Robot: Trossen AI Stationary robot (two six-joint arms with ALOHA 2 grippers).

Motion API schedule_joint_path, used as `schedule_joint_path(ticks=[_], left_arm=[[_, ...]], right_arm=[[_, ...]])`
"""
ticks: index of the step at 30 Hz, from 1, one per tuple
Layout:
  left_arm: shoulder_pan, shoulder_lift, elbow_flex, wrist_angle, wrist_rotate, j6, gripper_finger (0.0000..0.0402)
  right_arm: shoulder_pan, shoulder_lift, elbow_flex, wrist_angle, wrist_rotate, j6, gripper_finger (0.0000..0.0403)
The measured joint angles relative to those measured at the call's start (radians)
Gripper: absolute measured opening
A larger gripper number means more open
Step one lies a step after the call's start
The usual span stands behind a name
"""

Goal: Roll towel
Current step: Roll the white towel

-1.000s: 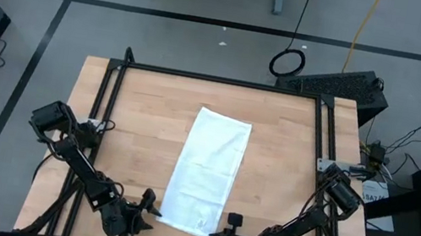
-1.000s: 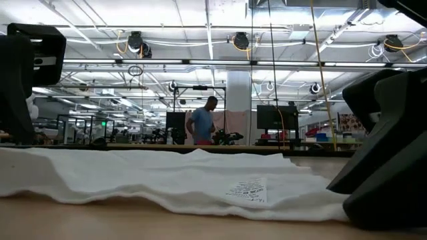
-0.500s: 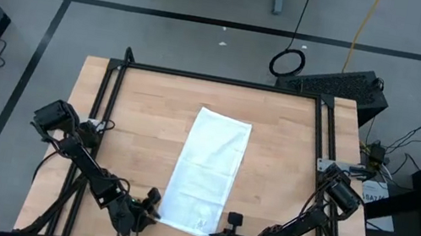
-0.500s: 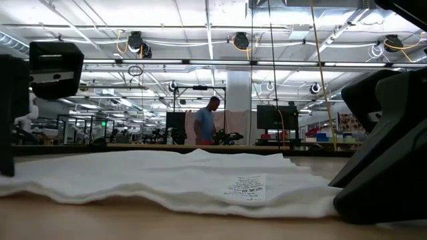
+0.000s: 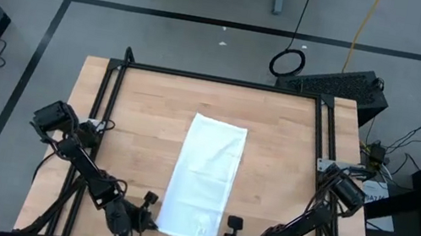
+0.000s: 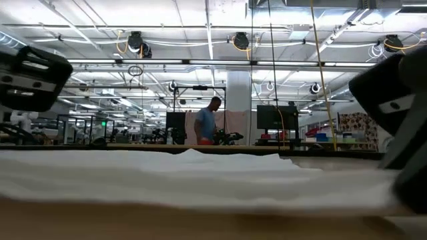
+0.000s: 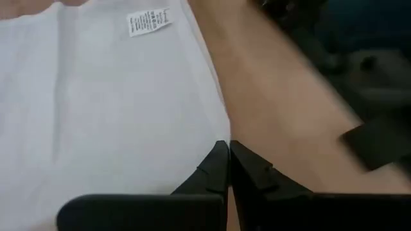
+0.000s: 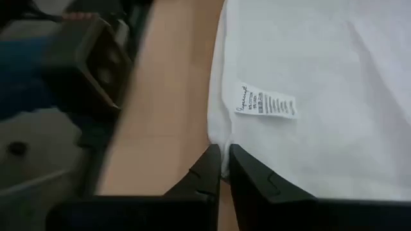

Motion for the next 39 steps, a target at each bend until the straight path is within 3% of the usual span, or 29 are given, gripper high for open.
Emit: schedule_joint_path(ticks=[9, 15, 21, 25, 28, 32, 39], left_arm=[[0.032, -0.034, -0.001, 0.003, -0.013, -0.092, 0.0012], [0.119, -0.061, -0.001, -0.13, 0.022, -0.166, 0.0012], [0.203, -0.062, -0.001, -0.126, 0.226, -0.166, 0.0012], [0.199, -0.07, -0.002, 0.016, 0.413, -0.166, 0.0012], [0.174, -0.072, -0.001, 0.118, 0.47, -0.143, 0.0012], [0.159, -0.077, 0.0, 0.133, 0.474, -0.131, 0.0012], [0.205, -0.076, -0.001, -0.084, 0.425, -0.134, 0.0012]], right_arm=[[-0.031, -0.071, 0.001, -0.072, -0.112, 0.03, 0.0009], [-0.104, -0.119, 0.001, -0.189, -0.283, 0.061, 0.0003], [-0.155, -0.14, 0.002, -0.279, -0.37, 0.041, 0.0003], [-0.157, -0.14, 0.002, -0.258, -0.453, 0.023, 0.0003], [-0.149, -0.14, 0.002, -0.226, -0.514, 0.033, 0.0002], [-0.141, -0.14, 0.005, -0.178, -0.536, 0.016, 0.0002], [-0.168, -0.168, 0.004, -0.241, -0.513, -0.023, 0.0002]])
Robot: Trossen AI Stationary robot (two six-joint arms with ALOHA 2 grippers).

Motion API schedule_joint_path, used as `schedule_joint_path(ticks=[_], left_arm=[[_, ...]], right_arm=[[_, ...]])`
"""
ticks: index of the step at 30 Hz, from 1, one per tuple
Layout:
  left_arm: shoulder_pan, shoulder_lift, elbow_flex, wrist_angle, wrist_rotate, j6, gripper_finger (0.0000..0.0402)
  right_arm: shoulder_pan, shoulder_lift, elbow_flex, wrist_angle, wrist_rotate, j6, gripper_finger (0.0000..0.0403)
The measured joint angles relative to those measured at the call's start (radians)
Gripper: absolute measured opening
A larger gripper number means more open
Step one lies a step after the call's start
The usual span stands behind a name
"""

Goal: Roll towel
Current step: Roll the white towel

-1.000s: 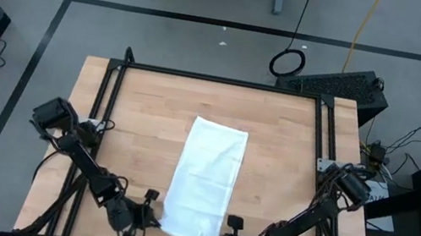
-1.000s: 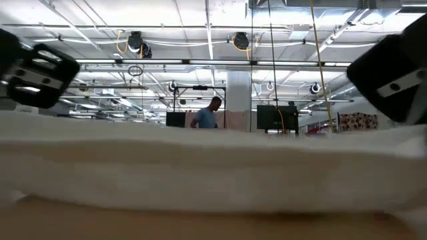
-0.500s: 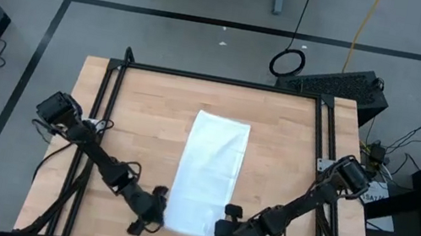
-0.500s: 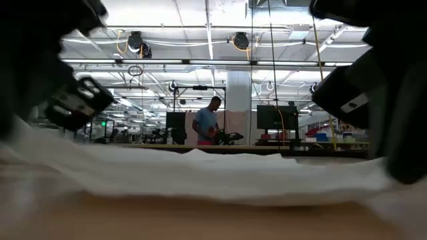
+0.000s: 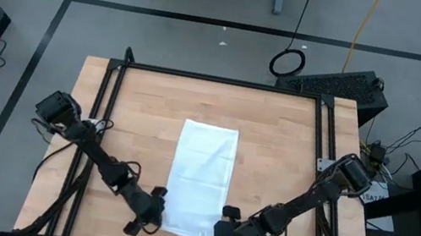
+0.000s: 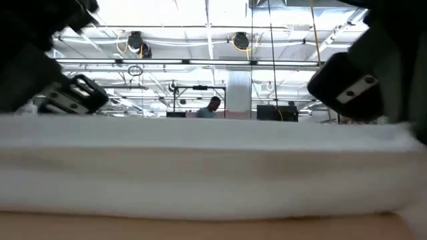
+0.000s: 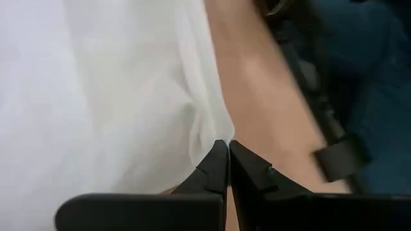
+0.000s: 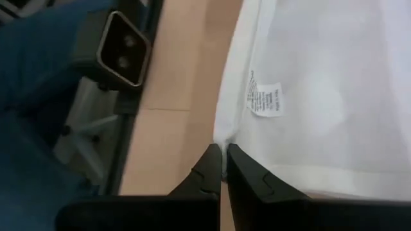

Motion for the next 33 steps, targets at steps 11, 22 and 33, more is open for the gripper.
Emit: schedule_joint_path(ticks=[11, 22, 33], left_arm=[[0.048, -0.023, -0.001, 0.044, 0.145, 0.033, 0.0012], [0.022, -0.168, 0.001, -0.051, 0.11, 0.143, 0.0012], [0.086, -0.168, -0.06, -0.131, 0.035, 0.137, 0.0012]], right_arm=[[-0.033, -0.091, -0.001, -0.128, 0.026, -0.071, 0.0003], [-0.017, -0.158, 0.0, -0.089, 0.005, -0.081, 0.0003], [-0.082, -0.145, -0.025, -0.15, 0.033, -0.104, 0.0004]])
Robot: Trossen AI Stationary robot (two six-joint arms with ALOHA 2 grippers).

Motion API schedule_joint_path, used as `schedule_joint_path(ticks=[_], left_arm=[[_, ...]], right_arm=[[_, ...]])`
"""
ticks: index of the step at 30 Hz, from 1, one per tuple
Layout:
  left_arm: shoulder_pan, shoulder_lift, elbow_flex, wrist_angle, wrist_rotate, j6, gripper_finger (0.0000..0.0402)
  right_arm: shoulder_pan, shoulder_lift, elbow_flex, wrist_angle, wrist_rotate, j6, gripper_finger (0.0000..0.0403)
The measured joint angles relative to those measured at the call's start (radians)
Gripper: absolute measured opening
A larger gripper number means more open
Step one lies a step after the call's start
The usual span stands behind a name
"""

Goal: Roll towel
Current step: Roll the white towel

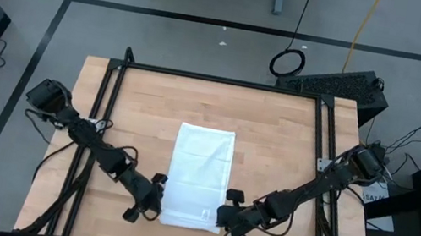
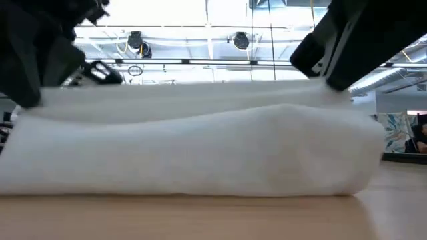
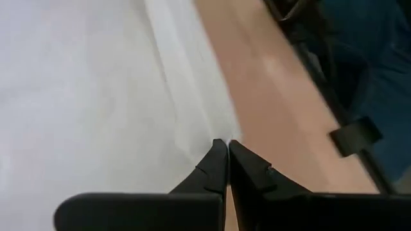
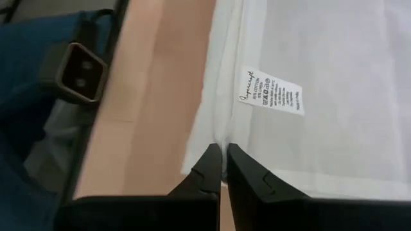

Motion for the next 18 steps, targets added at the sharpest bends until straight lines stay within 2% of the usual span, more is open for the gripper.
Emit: schedule_joint_path(ticks=[11, 18], left_arm=[[0.044, 0.0, -0.084, 0.087, -0.01, -0.037, 0.0012], [0.044, 0.0, -0.093, 0.063, -0.087, -0.038, 0.0012]], right_arm=[[-0.012, 0.0, -0.062, 0.012, 0.094, 0.002, 0.0004], [-0.011, 0.017, -0.064, 0.021, 0.148, -0.012, 0.0004]])
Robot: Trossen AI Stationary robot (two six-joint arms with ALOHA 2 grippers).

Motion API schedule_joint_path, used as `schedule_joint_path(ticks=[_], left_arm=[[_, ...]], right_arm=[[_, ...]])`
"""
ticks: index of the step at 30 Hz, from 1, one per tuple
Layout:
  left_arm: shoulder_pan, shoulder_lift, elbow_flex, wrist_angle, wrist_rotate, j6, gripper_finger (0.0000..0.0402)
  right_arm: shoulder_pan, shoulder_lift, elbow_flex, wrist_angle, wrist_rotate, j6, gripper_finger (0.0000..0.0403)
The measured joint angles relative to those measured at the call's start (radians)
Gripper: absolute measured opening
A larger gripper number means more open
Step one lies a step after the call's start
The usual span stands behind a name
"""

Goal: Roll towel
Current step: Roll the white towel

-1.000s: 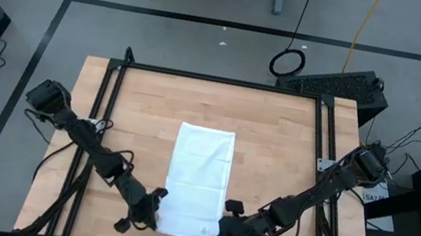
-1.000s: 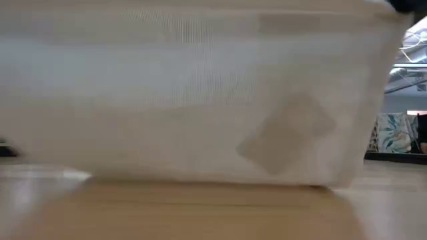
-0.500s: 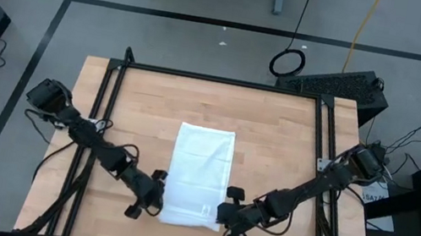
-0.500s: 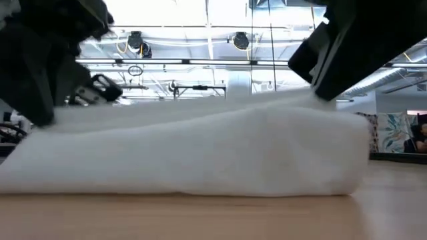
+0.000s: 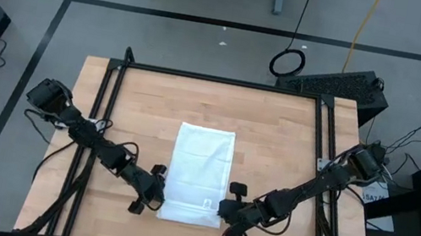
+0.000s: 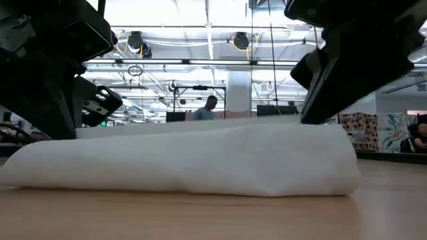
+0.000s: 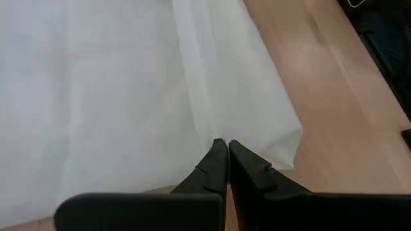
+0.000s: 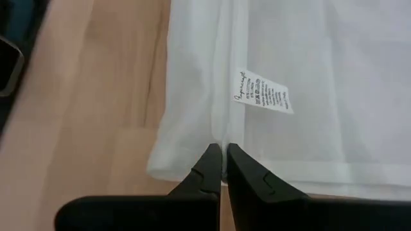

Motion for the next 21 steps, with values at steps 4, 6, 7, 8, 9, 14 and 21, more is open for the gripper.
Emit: schedule_joint_path(ticks=[4, 6, 7, 8, 9, 14, 21], left_arm=[[-0.001, 0.001, 0.0, 0.0, -0.001, -0.001, 0.0012], [-0.002, 0.004, 0.0, 0.004, -0.017, -0.002, 0.0012], [-0.002, 0.006, 0.0, 0.006, -0.029, -0.002, 0.0012], [-0.002, 0.007, -0.001, 0.002, -0.042, -0.002, 0.0012], [-0.002, 0.007, -0.002, -0.005, -0.045, -0.002, 0.0012], [-0.003, 0.007, -0.002, -0.006, -0.048, -0.002, 0.0012], [-0.002, 0.007, -0.002, 0.0, -0.064, -0.004, 0.0015]], right_arm=[[0.0, 0.046, -0.001, 0.032, 0.0, -0.005, 0.0009], [0.0, 0.066, -0.001, 0.035, 0.007, 0.012, 0.0017], [0.001, 0.074, -0.001, 0.031, 0.024, 0.022, 0.0023], [0.001, 0.079, -0.001, 0.027, 0.036, 0.029, 0.003], [0.004, 0.082, -0.003, 0.022, 0.049, 0.034, 0.0037], [0.026, 0.076, -0.004, 0.018, 0.15, 0.037, 0.0082], [0.107, 0.033, -0.001, 0.031, 0.292, 0.021, 0.0153]])
